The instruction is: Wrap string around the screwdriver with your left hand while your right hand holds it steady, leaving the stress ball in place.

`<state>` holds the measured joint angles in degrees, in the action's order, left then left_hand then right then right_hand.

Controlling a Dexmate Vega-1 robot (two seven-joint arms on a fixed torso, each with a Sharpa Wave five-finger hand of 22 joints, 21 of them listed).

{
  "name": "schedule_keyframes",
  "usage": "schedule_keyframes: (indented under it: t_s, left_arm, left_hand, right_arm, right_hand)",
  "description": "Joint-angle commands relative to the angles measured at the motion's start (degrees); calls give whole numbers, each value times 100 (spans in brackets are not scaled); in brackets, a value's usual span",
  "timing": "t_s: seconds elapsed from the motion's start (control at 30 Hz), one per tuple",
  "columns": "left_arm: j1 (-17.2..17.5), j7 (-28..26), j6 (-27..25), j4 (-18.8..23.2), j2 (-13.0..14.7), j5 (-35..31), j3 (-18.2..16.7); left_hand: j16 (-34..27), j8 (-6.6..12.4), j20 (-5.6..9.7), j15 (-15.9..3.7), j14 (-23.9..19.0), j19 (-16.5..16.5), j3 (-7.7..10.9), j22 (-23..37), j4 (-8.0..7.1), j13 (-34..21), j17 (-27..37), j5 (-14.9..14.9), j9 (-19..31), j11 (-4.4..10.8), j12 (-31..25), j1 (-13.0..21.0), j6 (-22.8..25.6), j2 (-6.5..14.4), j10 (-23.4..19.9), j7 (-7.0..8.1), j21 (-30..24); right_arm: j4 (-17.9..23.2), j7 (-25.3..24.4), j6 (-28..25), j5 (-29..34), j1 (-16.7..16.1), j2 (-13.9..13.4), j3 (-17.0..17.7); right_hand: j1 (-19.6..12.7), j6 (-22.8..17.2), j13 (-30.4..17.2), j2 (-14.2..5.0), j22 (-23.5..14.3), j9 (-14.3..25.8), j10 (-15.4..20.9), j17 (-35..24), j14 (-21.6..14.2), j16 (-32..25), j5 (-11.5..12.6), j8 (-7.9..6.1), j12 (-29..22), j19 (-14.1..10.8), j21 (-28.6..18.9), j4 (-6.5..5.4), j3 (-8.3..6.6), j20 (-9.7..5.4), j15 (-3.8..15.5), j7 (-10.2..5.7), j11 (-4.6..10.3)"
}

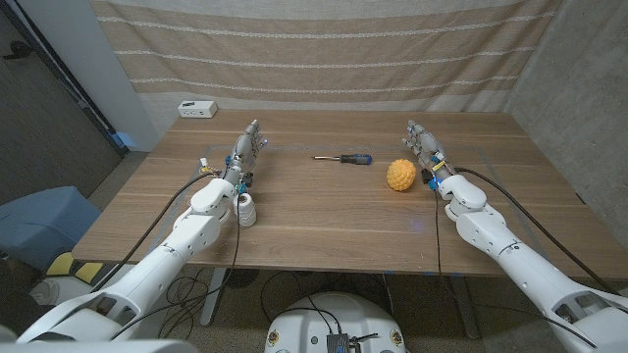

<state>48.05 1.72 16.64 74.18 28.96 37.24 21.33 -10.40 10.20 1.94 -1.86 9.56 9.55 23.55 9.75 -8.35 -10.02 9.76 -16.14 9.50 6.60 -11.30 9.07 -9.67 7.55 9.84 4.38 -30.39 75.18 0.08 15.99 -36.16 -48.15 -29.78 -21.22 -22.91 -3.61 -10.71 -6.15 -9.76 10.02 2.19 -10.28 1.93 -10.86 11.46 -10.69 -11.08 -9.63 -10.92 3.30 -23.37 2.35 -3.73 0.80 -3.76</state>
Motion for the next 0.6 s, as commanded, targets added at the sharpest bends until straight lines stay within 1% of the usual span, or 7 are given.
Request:
schedule_keyframes:
  t_s: [0.03, 0.1, 0.13, 0.17, 0.2, 0.33, 0.6]
  left_arm:
    - [-20, 35, 34, -79, -60, 31, 11]
    - [-24, 44, 32, -92, -61, 34, 13]
    - [-22, 52, 30, -98, -63, 47, 8]
    - [-22, 52, 30, -98, -63, 48, 8]
    - [-16, 73, 25, -96, -56, 64, 4]
    - [10, 67, 22, -72, -43, 80, -12]
    - [67, 54, 35, -21, -25, 99, -34]
  left_hand:
    - [-50, 35, 299, -194, 1217, 918, 50, 14, 8, -16, 12, -36, 27, 27, -53, 55, -771, 166, 1196, 28, -21]
    - [-54, 38, 280, -187, 1190, 897, 53, 14, 13, -16, 11, -35, 27, 30, -57, 60, -754, 161, 1173, 32, -17]
    - [-55, 38, 274, -181, 1181, 893, 54, 14, 16, -16, 11, -35, 27, 33, -60, 62, -749, 159, 1158, 32, -14]
    - [-53, 35, 253, -178, 1176, 883, 55, 14, 20, -17, 11, -35, 28, 41, -63, 66, -752, 155, 1143, 24, -11]
    - [-55, 31, 231, -171, 1162, 867, 56, 14, 24, -17, 10, -34, 28, 45, -63, 70, -757, 151, 1133, 21, -11]
    - [-47, 13, 208, -165, 1156, 862, 56, 14, 34, -17, 10, -32, 28, 36, -53, 77, -796, 136, 1136, 24, 8]
    - [-40, 11, 179, -146, 1146, 817, 54, 15, 45, -18, 9, -29, 28, 28, -50, 86, -799, 120, 1119, 20, 13]
  right_arm:
    - [538, -594, -571, 540, 12, -352, -113]
    - [670, -667, -730, 719, 62, -472, -170]
    - [751, -606, -846, 845, 139, -591, -233]
    - [758, -606, -859, 848, 140, -595, -233]
    - [904, -648, -1055, 1010, 207, -706, -300]
    - [1165, -650, -1451, 1363, 383, -918, -468]
    - [1413, -505, -1878, 1834, 677, -1106, -726]
  right_hand:
    - [-171, -86, -22, -36, -38, 33, 110, -16, -95, -74, -55, -49, -57, -48, -66, 146, -62, 188, -138, -133, -71]
    - [-218, -123, -24, -51, -43, 35, 152, -20, -121, -78, -65, -58, -70, -47, -67, 192, -80, 218, -150, -161, -105]
    - [-227, -149, -25, -49, -44, 37, 156, -21, -127, -79, -71, -65, -69, -30, -61, 206, -79, 253, -155, -178, -100]
    - [-227, -155, -26, -47, -45, 37, 155, -22, -128, -79, -73, -66, -68, -24, -59, 208, -76, 263, -154, -182, -96]
    - [-226, -156, -26, -45, -45, 37, 156, -23, -136, -82, -75, -65, -68, -22, -59, 210, -74, 268, -158, -182, -95]
    - [-226, -194, -28, -52, -48, 40, 180, -30, -171, -94, -82, -74, -75, -17, -59, 219, -67, 270, -157, -198, -87]
    - [-244, -272, -32, -95, -52, 44, 217, -40, -232, -114, -88, -91, -82, -25, -67, 238, -71, 290, -149, -203, -68]
